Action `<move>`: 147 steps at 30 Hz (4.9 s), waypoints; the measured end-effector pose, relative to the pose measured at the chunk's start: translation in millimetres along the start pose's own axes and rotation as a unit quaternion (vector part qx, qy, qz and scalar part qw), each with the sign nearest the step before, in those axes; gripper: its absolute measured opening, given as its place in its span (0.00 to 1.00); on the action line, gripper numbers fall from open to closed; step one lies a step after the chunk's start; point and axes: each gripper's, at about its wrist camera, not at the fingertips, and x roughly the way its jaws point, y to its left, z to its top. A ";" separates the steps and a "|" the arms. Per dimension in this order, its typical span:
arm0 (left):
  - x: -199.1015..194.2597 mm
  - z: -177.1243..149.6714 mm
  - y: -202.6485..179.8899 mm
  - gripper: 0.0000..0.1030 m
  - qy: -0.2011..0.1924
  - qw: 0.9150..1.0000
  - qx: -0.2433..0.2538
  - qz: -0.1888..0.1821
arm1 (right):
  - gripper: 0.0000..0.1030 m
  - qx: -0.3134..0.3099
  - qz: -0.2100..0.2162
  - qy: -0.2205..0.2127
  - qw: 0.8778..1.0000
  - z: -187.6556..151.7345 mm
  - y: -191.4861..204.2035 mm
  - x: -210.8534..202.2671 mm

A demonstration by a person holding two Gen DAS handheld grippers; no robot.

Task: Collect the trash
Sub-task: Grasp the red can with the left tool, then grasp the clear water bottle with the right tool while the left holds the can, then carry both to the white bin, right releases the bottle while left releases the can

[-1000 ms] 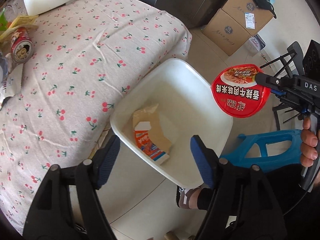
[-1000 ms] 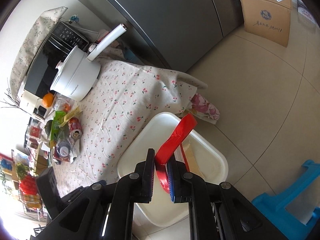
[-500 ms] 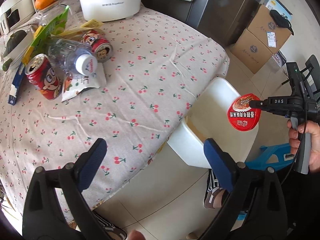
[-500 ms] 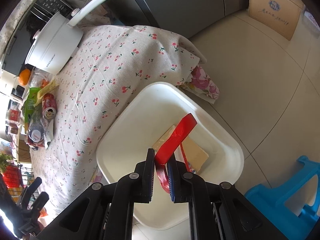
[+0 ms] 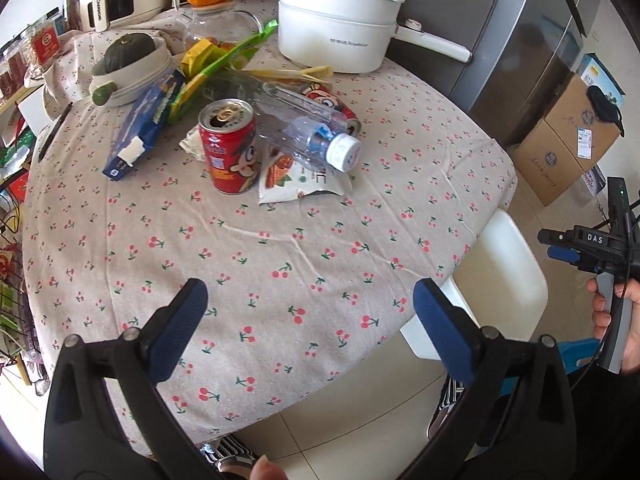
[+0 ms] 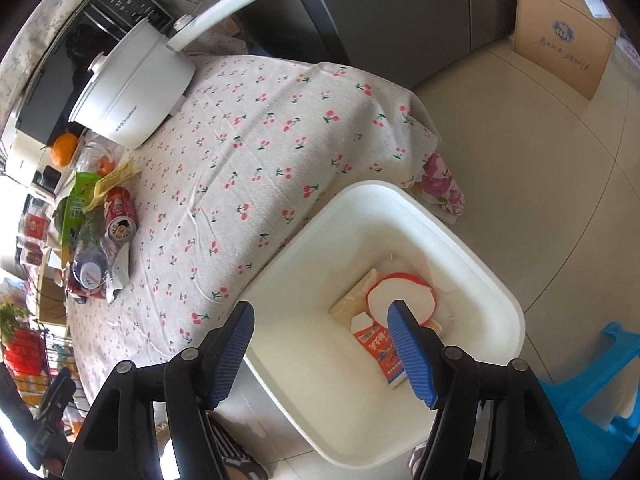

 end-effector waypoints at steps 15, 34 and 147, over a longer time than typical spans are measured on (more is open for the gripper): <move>28.7 53.8 45.0 0.92 -0.078 0.995 -0.031 0.045 | 0.74 -0.101 -0.004 -0.012 0.995 0.4 97.9 12.9; 85.2 85.5 46.4 0.54 -0.078 0.995 -0.038 0.052 | 0.75 -0.146 0.020 -0.003 0.989 6.7 163.5 32.0; 56.8 -34.9 -209.8 0.54 -0.012 0.964 0.217 -0.154 | 0.50 -0.101 -0.070 -0.018 0.992 -17.7 -44.2 -11.0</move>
